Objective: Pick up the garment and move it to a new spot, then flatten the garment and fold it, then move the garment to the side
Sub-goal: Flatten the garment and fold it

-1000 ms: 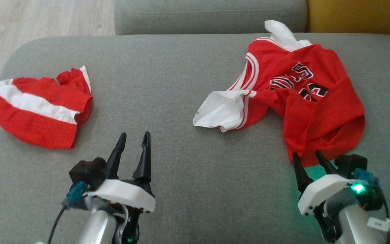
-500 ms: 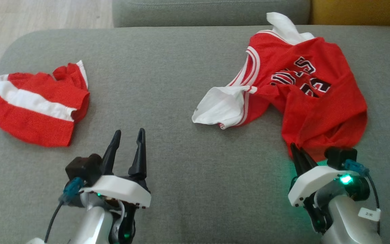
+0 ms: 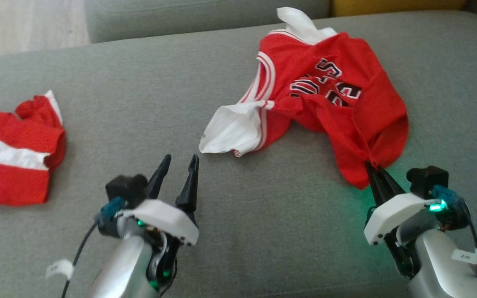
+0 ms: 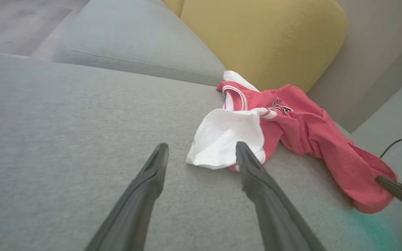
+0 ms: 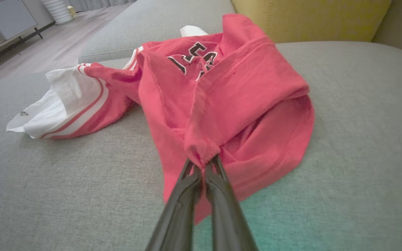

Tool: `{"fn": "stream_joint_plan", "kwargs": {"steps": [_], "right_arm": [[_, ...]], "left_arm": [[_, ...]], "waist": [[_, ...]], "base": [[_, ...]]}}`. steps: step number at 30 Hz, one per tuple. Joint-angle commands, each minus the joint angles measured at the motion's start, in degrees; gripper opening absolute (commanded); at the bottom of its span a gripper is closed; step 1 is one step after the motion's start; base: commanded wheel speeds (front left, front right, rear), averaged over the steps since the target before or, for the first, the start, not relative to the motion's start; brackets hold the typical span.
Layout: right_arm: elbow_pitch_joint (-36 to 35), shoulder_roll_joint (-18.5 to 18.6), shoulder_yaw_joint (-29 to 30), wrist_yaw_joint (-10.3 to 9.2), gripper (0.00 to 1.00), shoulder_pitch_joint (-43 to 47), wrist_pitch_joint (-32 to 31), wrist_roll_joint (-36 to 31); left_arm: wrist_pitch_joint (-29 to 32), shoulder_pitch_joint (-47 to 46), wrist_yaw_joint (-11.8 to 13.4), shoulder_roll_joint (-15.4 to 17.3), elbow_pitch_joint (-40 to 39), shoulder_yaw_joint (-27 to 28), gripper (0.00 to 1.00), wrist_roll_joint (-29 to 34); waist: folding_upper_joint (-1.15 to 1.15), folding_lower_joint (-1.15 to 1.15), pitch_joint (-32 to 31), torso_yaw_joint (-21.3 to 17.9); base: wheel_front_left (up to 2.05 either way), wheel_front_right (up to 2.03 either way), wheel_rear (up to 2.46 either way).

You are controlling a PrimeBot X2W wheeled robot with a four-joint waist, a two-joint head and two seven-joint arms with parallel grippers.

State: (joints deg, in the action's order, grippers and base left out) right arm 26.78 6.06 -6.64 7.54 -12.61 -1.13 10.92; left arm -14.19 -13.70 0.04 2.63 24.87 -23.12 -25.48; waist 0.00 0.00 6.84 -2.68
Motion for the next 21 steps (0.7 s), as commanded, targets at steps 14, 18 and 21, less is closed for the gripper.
{"fn": "stream_joint_plan", "kwargs": {"steps": [14, 18, 21], "right_arm": [[-6.9, -0.4, -2.1, -0.05, 0.00, -1.4, -2.1, -1.4], [-7.0, -0.6, -2.5, -0.05, 0.00, -2.0, -1.9, -1.4], [-7.0, -0.8, -2.6, -0.05, 0.00, -2.5, -1.8, -1.5]], "left_arm": [[6.3, -16.9, -0.1, 0.2, 15.3, -2.3, 1.00, -11.3], [6.7, -19.2, -0.4, 0.2, 18.6, -3.0, 1.00, -12.2], [6.6, -20.4, -0.3, 0.2, 20.7, -3.7, 1.00, -12.5]], "waist": [[0.00, 0.00, 4.8, -5.5], [0.00, 0.00, 5.5, -5.9], [0.00, 0.00, 5.8, -6.1]], "base": [[0.00, 0.00, 0.00], [0.00, 0.00, 0.00], [0.00, 0.00, 0.00]]}}
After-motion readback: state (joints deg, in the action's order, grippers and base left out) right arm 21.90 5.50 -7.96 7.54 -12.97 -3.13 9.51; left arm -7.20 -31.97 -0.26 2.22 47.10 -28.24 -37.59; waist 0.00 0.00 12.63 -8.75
